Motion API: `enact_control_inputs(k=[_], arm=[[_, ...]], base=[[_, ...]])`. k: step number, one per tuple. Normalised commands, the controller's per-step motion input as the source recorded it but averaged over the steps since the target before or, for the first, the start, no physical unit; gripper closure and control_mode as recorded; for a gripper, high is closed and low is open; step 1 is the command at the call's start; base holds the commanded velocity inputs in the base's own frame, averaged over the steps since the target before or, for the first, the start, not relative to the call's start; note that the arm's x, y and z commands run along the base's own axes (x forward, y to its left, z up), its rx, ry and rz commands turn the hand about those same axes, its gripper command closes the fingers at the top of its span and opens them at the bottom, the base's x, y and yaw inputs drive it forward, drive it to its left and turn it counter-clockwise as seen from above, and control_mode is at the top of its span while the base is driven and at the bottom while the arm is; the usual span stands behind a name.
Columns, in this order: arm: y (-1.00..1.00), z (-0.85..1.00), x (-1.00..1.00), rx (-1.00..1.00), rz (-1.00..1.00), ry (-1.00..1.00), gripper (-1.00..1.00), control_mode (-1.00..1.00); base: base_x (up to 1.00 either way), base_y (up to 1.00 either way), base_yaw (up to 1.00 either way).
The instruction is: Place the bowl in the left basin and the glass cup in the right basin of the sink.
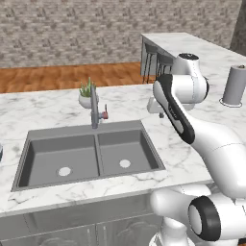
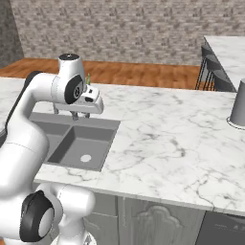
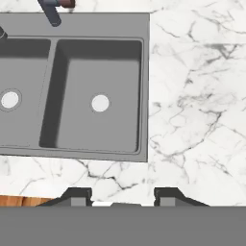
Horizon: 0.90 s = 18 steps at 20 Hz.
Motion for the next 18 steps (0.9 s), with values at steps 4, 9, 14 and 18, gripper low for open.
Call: enact_control_inputs(k=[4,9,14,18], arm=[[0.0,0.0,0.0,0.0,0.0,0.0,-1.0,1.0],[0.0,0.0,0.0,0.0,0.0,0.0,-1.0,1.0],[0.0,0.0,0.0,0.0,0.0,0.0,-1.0,1.0],[0.0,0.0,0.0,0.0,0.0,0.0,-1.0,1.0]], base=[[0.0,0.0,0.0],[0.06,0.12,0.0],[0.15,0.34,-0.04],[0.05,0.45,-0.06]])
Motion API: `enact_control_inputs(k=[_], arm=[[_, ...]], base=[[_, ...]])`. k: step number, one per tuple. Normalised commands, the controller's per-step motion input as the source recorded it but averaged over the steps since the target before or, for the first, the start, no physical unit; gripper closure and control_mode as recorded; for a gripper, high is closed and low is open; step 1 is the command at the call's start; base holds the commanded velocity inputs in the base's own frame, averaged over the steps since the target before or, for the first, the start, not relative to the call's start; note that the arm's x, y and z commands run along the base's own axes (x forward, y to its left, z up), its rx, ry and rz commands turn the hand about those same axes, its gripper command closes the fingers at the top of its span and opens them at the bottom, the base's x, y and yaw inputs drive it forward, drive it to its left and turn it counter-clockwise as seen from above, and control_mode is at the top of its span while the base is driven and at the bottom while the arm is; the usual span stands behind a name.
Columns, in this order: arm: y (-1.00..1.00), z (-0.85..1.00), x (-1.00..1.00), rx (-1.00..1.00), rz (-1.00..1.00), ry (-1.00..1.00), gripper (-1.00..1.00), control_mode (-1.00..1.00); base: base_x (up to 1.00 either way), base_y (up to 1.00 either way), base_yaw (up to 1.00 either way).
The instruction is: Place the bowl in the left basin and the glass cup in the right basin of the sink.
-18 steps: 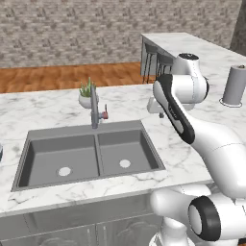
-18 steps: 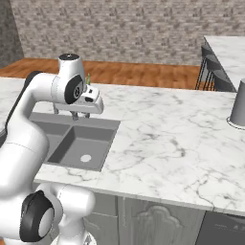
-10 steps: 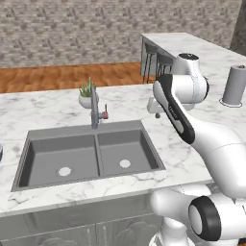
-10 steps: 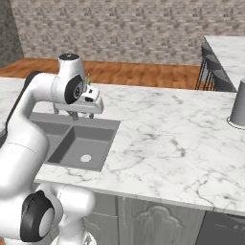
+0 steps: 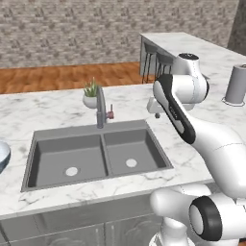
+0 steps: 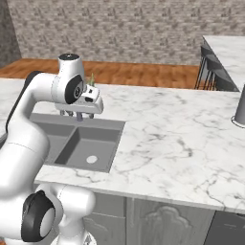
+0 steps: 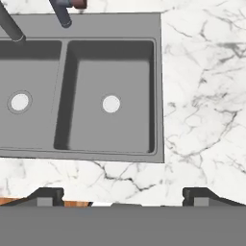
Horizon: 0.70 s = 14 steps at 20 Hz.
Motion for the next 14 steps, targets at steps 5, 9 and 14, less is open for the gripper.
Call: enact_control_inputs(k=[5,9,14], arm=[[0.0,0.0,0.0,0.0,0.0,0.0,-1.0,1.0],[0.0,0.0,0.0,0.0,0.0,0.0,-1.0,1.0],[0.0,0.0,0.0,0.0,0.0,0.0,-1.0,1.0]], base=[[0.0,0.44,-0.04],[0.0,0.38,-0.01],[0.0,0.39,0.0]])
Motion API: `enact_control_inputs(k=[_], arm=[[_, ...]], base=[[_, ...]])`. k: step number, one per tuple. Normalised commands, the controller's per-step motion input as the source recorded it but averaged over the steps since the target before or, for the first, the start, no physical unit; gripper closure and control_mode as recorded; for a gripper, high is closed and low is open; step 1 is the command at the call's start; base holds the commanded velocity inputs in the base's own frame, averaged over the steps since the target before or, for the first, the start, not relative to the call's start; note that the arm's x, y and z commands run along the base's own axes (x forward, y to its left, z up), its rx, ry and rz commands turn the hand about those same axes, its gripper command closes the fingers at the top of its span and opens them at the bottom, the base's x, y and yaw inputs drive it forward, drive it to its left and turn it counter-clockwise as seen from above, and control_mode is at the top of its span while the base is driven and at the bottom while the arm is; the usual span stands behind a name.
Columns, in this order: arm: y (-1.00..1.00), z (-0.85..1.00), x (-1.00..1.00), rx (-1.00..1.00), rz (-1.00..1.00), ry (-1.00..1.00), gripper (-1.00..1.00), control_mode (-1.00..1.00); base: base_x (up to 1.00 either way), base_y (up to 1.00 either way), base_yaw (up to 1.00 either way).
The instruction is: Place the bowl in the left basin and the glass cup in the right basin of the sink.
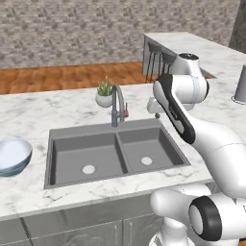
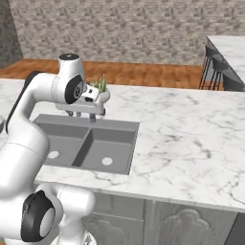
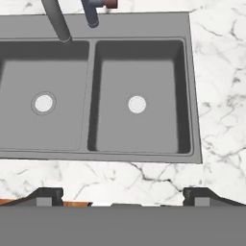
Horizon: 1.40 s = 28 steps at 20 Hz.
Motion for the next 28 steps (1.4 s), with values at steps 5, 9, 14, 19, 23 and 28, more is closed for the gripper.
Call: enact_control_inputs(k=[5,9,14,19,23,28], arm=[[0.0,0.0,0.0,0.0,0.0,0.0,-1.0,1.0],[0.0,0.0,0.0,0.0,0.0,0.0,-1.0,1.0],[0.0,0.0,0.0,0.0,0.0,0.0,-1.0,1.0],[0.0,0.0,0.0,0.0,0.0,0.0,-1.0,1.0],[0.0,0.0,0.0,0.0,0.0,0.0,-1.0,1.0],[0.0,0.0,0.0,0.0,0.0,0.0,-1.0,1.0]], base=[[0.0,0.39,-0.01],[0.0,0.37,-0.03],[-0.05,0.32,-0.01],[-0.03,0.34,0.0],[-0.08,0.44,0.0],[-0.06,0.41,0.0]])
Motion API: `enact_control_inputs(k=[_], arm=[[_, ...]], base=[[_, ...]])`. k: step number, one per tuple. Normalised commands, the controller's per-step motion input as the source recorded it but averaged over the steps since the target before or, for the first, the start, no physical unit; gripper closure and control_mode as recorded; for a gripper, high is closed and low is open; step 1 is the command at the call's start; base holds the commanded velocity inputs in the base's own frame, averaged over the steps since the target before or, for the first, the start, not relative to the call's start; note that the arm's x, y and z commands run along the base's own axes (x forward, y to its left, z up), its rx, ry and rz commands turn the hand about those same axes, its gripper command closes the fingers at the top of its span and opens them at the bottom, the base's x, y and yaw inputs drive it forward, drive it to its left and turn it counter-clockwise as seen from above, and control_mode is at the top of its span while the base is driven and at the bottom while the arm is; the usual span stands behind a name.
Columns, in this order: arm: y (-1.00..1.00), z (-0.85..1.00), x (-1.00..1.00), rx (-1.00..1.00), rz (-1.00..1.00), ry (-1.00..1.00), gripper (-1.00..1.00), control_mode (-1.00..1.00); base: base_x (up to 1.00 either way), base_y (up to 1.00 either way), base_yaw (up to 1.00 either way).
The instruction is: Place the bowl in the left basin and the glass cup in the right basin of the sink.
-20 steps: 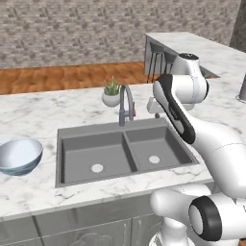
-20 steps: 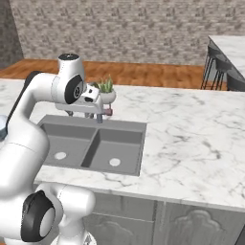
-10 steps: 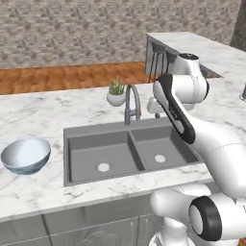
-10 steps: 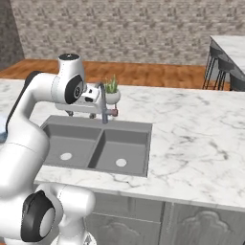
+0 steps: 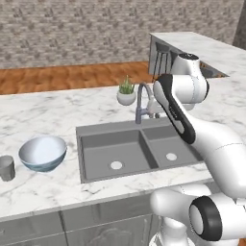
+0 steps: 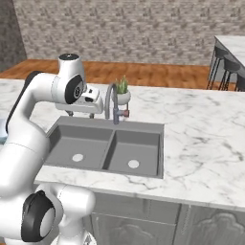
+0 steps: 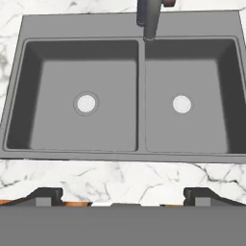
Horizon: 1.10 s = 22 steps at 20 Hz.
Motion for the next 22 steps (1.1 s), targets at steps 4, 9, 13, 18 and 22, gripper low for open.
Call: enact_control_inputs(k=[4,9,13,18,22], arm=[[0.0,0.0,0.0,0.0,0.0,0.0,-1.0,1.0],[0.0,0.0,0.0,0.0,0.0,0.0,-1.0,1.0],[0.0,0.0,0.0,0.0,0.0,0.0,-1.0,1.0],[0.0,0.0,0.0,0.0,0.0,0.0,-1.0,1.0],[0.0,0.0,0.0,0.0,0.0,0.0,-1.0,1.0]], base=[[0.0,0.44,0.0],[0.0,0.3,0.0],[0.0,0.03,0.0],[0.0,0.0,0.0],[0.0,0.0,0.0]])
